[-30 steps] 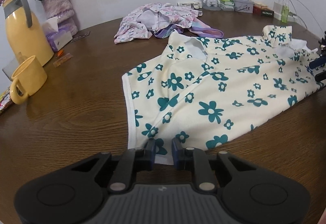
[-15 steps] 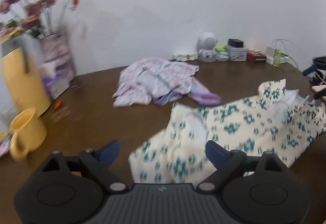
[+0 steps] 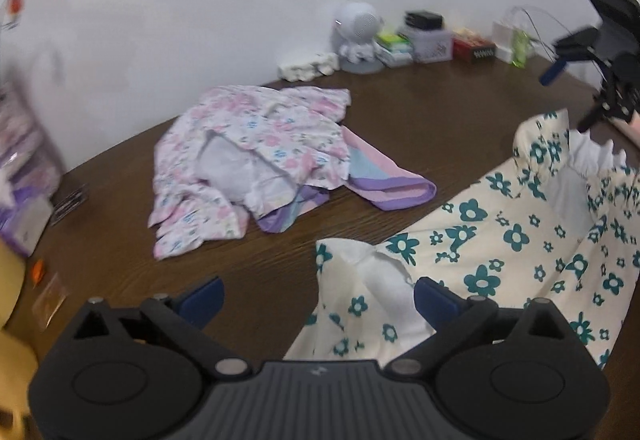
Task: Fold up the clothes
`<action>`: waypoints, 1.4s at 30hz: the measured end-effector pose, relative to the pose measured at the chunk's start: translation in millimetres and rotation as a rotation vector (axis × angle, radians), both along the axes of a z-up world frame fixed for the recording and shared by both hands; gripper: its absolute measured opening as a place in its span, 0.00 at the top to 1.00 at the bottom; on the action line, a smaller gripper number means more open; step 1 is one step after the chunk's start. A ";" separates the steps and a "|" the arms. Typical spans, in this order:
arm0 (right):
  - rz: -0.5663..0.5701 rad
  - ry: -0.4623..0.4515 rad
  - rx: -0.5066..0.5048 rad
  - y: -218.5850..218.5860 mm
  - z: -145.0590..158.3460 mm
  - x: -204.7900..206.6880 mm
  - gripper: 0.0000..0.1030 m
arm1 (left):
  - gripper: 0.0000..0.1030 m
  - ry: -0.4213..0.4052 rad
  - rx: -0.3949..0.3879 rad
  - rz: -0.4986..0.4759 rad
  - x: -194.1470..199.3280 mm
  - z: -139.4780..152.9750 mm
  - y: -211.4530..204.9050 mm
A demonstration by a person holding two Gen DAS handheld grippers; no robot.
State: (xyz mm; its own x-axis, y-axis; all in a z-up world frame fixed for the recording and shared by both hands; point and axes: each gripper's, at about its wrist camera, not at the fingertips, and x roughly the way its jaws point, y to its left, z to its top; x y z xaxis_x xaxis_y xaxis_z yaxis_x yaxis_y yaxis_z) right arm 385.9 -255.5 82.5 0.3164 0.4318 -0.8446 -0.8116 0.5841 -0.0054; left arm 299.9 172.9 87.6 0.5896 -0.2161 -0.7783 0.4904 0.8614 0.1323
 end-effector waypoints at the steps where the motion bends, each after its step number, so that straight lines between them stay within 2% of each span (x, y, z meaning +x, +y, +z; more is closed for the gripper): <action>1: 0.009 0.021 -0.007 2.3 -3.5 6.3 0.00 | 0.03 0.012 0.007 -0.015 6.2 -2.0 -2.5; 2: 0.020 0.038 -0.013 4.7 -6.5 11.6 0.00 | 0.05 0.025 0.012 -0.029 12.7 -3.9 -5.0; 5: 0.049 0.084 -0.028 11.5 -14.2 20.9 0.01 | 0.18 0.091 0.027 -0.077 33.8 -12.9 -12.8; 8: 0.072 0.128 -0.051 17.6 -23.9 27.8 0.03 | 0.33 0.149 0.050 -0.110 51.5 -24.5 -20.2; 9: 0.079 0.143 -0.056 19.4 -27.5 29.2 0.05 | 0.43 0.161 0.053 -0.119 55.5 -27.6 -21.7; 10: 0.086 0.159 -0.058 20.6 -30.4 30.7 0.11 | 0.51 0.171 0.053 -0.129 58.6 -30.2 -22.9; 11: 0.093 0.175 -0.058 21.7 -33.3 32.2 0.18 | 0.54 0.180 0.053 -0.139 61.8 -32.8 -24.1; 14: 0.104 0.203 -0.054 24.4 -40.3 34.8 0.26 | 0.59 0.206 0.053 -0.170 69.1 -39.7 -27.5; 15: 0.106 0.212 -0.054 25.1 -42.5 35.5 0.28 | 0.68 0.212 0.053 -0.183 68.8 -40.8 -28.4; 16: 0.108 0.221 -0.054 25.8 -44.5 36.2 0.35 | 0.82 0.217 0.054 -0.196 68.5 -42.0 -29.3; 17: 0.109 0.228 -0.051 26.0 -45.9 36.8 0.48 | 0.88 0.217 0.055 -0.207 66.8 -42.4 -30.0; 19: 0.115 0.229 -0.037 25.9 -46.8 36.1 0.57 | 0.96 0.205 0.057 -0.228 60.9 -41.6 -31.3; 21: 0.125 0.224 -0.021 25.3 -45.6 33.2 0.69 | 0.97 0.172 0.060 -0.247 50.5 -36.1 -32.9; 22: 0.130 0.218 -0.012 24.6 -44.4 31.0 0.82 | 0.97 0.151 0.060 -0.252 43.9 -32.1 -33.6; 23: 0.133 0.203 -0.003 23.4 -42.2 27.0 0.87 | 0.97 0.124 0.066 -0.256 35.7 -27.4 -34.0; 26: 0.144 0.119 0.008 19.3 -32.5 3.4 0.89 | 0.97 0.008 0.106 -0.264 -2.0 -9.9 -35.2; 30: 0.161 -0.091 0.009 18.0 -5.2 -57.5 0.89 | 0.98 -0.150 0.176 -0.262 -71.1 7.7 -39.6; 31: 0.168 -0.144 0.008 17.6 0.9 -76.6 0.94 | 0.98 -0.184 0.190 -0.256 -89.6 10.4 -40.4; 33: 0.187 -0.246 -0.016 19.0 7.3 -117.9 0.95 | 0.98 -0.240 0.205 -0.241 -125.4 13.0 -41.8; 35: 0.208 -0.318 -0.048 21.7 4.4 -155.6 0.97 | 0.99 -0.260 0.188 -0.221 -156.1 8.1 -43.1; 38: 0.231 -0.389 -0.079 26.6 -6.8 -204.6 0.98 | 0.99 -0.244 0.185 -0.200 -182.2 -6.3 -46.5; 42: 0.202 -0.440 -0.102 29.9 -21.5 -225.2 0.98 | 0.92 -0.235 0.179 -0.118 -162.7 -1.1 -39.7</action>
